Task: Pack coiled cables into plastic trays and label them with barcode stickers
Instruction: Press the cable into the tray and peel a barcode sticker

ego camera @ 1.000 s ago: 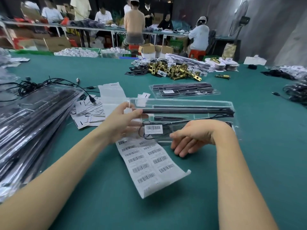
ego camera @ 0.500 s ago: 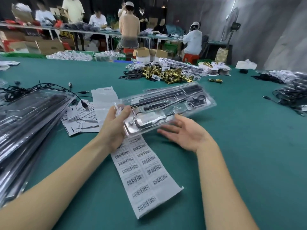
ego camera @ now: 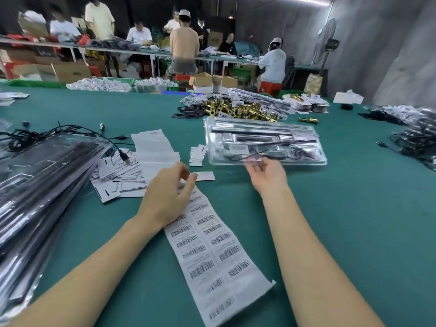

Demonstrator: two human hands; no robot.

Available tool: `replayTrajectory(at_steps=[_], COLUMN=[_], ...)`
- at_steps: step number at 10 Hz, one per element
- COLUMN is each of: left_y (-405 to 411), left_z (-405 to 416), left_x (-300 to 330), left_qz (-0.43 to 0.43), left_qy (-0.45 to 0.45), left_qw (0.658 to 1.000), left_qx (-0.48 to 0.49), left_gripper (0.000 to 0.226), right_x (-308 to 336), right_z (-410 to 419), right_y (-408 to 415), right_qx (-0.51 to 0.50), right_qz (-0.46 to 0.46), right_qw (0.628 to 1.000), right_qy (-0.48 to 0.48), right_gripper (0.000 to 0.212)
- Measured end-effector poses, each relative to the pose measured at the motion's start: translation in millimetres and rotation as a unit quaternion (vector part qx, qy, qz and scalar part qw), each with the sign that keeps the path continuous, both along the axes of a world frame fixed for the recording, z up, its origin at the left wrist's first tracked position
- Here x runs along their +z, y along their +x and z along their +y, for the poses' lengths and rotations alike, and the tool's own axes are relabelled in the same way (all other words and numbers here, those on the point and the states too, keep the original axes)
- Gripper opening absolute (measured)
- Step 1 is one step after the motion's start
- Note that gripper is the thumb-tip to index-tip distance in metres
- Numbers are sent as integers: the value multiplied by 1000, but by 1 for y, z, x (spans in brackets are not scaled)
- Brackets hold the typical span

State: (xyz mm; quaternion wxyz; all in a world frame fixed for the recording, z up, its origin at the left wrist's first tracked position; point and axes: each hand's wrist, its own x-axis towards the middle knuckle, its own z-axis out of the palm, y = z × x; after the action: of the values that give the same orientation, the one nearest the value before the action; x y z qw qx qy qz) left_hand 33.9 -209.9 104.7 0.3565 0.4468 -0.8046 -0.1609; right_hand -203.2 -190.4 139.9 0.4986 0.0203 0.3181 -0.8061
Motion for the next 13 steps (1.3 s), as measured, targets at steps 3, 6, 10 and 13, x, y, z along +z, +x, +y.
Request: replayTrajectory(at_steps=[3, 6, 10, 13], left_y=[-6, -5, -6, -5], left_z=[-3, -3, -6, -6], left_x=[-3, -4, -6, -6], left_qz=[-67, -70, -75, -80], left_qy=[-55, -49, -47, -43], left_qw=[996, 996, 996, 996], left_qx=[-21, -28, -26, -25], left_gripper=[23, 22, 22, 21], right_x=[-6, 17, -1, 7], right_z=[-88, -85, -94, -52], right_y=[-17, -22, -38, 7], right_qx=[6, -21, 49, 24], right_qz=[117, 219, 281, 414], right_qw=[985, 939, 944, 870], right_qy=[130, 264, 165, 264], right_gripper=[38, 33, 44, 8])
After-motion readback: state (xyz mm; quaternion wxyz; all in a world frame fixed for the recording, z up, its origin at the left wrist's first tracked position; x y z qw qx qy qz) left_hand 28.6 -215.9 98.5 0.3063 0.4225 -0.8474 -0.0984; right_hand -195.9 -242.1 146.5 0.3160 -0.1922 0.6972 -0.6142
